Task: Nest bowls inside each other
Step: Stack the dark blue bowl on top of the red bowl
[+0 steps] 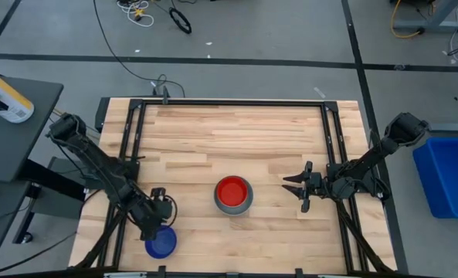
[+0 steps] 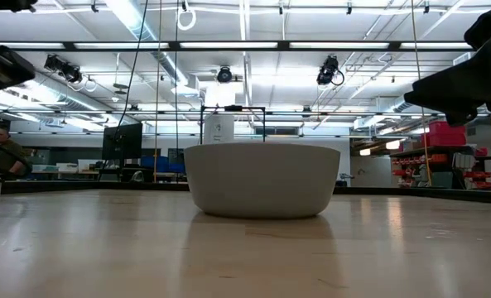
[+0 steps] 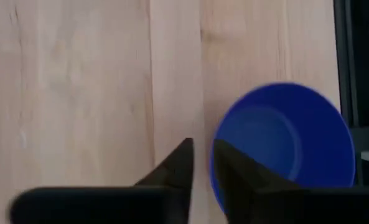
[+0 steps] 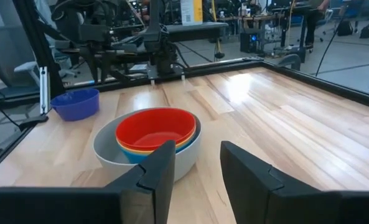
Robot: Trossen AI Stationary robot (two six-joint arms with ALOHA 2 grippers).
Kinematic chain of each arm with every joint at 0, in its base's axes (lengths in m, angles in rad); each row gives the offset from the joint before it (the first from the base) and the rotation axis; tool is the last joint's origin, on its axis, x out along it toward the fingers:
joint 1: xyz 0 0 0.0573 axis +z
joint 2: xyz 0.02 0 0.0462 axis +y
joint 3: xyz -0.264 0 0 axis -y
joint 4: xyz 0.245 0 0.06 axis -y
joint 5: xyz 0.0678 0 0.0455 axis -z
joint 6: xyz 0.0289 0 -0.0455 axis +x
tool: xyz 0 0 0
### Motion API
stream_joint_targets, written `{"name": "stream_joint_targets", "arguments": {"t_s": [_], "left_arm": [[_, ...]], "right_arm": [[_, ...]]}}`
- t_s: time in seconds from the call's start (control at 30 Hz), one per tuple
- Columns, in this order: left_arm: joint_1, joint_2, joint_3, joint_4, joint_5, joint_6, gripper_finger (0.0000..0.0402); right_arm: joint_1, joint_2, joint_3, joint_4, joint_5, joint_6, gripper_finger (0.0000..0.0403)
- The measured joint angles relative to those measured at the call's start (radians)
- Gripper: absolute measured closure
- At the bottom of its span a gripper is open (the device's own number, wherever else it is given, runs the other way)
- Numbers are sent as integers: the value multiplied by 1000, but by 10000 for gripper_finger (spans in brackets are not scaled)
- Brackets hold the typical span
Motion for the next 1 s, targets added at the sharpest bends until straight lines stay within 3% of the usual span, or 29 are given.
{"name": "stream_joint_targets", "arguments": {"t_s": [0.23,0.4,0.83,1.0], "left_arm": [[-20,0,0,-8,-9,-80,200],[-20,2,0,11,27,-87,145],[-19,118,-12,29,84,-103,135],[-19,159,-12,23,104,-93,162]], "right_arm": [[0,0,0,0,2,20,239],[0,0,0,0,2,31,231],[0,0,0,0,1,31,234],[0,0,0,-1,1,31,231]]}}
